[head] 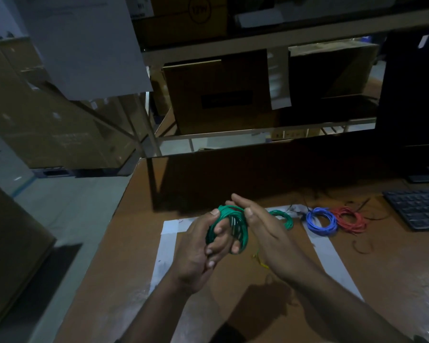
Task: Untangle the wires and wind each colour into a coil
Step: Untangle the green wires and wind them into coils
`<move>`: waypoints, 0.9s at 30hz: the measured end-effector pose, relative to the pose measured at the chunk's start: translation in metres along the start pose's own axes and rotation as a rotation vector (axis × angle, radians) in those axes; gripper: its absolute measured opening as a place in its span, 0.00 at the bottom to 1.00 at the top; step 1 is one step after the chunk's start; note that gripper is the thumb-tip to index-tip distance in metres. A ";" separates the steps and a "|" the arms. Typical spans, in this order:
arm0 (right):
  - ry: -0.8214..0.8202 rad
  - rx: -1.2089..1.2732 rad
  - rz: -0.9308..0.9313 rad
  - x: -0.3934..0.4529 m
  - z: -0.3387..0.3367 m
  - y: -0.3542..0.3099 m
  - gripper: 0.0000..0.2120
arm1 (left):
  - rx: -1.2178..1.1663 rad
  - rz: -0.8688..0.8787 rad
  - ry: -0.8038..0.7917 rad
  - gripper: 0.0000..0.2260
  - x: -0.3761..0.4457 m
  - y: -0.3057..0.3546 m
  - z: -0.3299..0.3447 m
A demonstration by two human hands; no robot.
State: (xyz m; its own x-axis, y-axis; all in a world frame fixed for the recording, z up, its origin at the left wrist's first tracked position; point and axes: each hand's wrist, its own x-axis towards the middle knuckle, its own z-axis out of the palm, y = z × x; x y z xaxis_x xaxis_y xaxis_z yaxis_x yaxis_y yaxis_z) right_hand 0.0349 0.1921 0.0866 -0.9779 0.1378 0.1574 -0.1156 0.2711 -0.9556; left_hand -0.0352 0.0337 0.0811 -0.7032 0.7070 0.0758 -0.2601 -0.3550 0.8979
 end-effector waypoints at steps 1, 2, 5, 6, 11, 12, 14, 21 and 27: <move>-0.002 0.016 -0.017 0.000 0.002 0.000 0.22 | 0.001 -0.003 -0.012 0.18 0.000 0.000 0.001; 0.002 0.034 -0.034 0.000 0.004 0.000 0.23 | -0.004 -0.001 -0.020 0.18 -0.001 0.001 0.002; 0.026 0.078 -0.080 0.000 0.009 -0.001 0.23 | -0.022 0.002 0.006 0.18 0.000 0.003 0.005; 0.038 0.070 -0.097 0.000 0.011 -0.002 0.22 | -0.021 0.005 0.025 0.19 0.000 0.004 0.006; 0.080 0.037 -0.134 0.000 0.018 -0.004 0.20 | 0.018 0.066 0.109 0.22 -0.001 -0.002 0.013; 0.084 0.022 -0.137 0.000 0.019 -0.005 0.20 | 0.047 0.086 0.122 0.21 -0.001 -0.003 0.015; 0.097 -0.018 -0.146 0.001 0.020 -0.005 0.19 | 0.098 0.122 0.150 0.21 -0.001 -0.004 0.020; 0.162 -0.198 -0.236 0.007 0.016 -0.004 0.13 | 0.503 0.276 0.334 0.17 0.004 -0.006 0.027; 0.189 -0.516 -0.340 0.012 -0.004 0.001 0.14 | 0.697 0.101 0.193 0.21 0.001 0.003 0.006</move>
State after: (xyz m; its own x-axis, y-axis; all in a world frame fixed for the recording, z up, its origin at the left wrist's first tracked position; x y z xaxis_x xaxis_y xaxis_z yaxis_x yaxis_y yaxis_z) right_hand 0.0238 0.1978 0.0890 -0.8483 0.1162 0.5165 -0.2689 0.7459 -0.6094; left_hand -0.0330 0.0368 0.0863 -0.8225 0.5478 0.1531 0.2491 0.1049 0.9628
